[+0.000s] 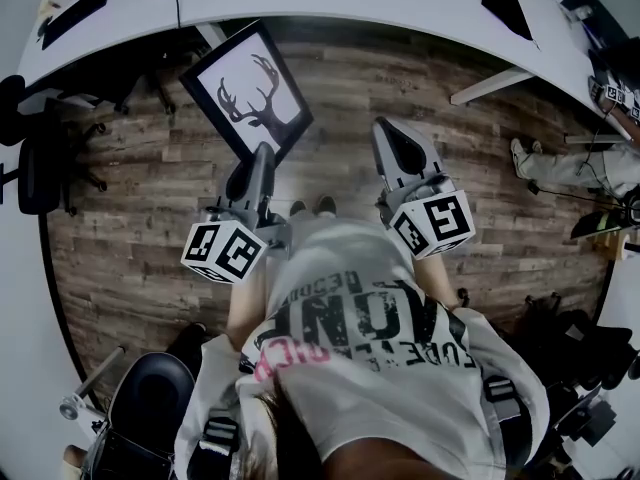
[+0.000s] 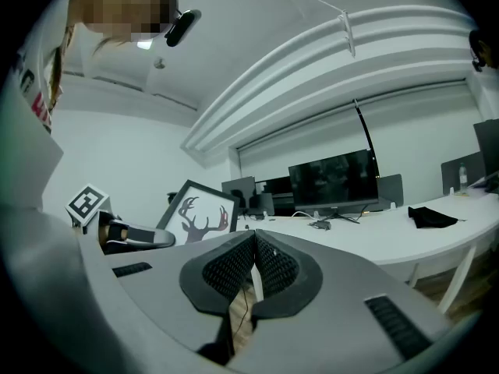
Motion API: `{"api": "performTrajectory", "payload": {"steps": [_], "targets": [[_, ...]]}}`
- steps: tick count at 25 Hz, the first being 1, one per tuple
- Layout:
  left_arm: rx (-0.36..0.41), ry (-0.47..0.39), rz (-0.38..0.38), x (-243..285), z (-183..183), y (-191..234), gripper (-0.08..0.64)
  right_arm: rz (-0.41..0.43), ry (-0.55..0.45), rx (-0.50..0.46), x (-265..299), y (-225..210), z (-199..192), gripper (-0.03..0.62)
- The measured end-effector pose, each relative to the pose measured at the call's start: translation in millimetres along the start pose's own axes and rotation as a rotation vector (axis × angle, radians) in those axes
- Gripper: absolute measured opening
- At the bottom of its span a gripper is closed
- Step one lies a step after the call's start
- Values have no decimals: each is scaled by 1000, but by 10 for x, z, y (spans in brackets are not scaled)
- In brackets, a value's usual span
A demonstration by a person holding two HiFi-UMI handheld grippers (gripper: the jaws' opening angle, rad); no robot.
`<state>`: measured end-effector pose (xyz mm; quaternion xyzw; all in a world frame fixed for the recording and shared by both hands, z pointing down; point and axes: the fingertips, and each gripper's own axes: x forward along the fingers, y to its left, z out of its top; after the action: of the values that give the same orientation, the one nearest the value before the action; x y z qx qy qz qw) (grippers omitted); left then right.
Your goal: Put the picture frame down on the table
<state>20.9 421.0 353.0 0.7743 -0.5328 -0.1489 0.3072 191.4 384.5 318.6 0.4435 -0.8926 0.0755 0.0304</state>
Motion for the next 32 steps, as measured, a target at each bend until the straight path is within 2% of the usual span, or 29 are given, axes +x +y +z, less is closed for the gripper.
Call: {"api": "performTrajectory", "payload": {"steps": [8,14,19,24,32], "targets": [[-29,-41,54,-39,-50,91,31,-5,33,21,-103,-139,-153,2],[-37,-41,78,75,75,294,31,-6,45,41,115,-202,-157,2],[-43,-36,64,389,305,537,31,-12,64,51,579,-280,-147,2],[-39,-31,47,754,708,883,31,-5,49,51,1252,-290,15,2],[-27,-4,9,1206,1163,1320,31,-55,37,58,1934,-339,146,2]]}}
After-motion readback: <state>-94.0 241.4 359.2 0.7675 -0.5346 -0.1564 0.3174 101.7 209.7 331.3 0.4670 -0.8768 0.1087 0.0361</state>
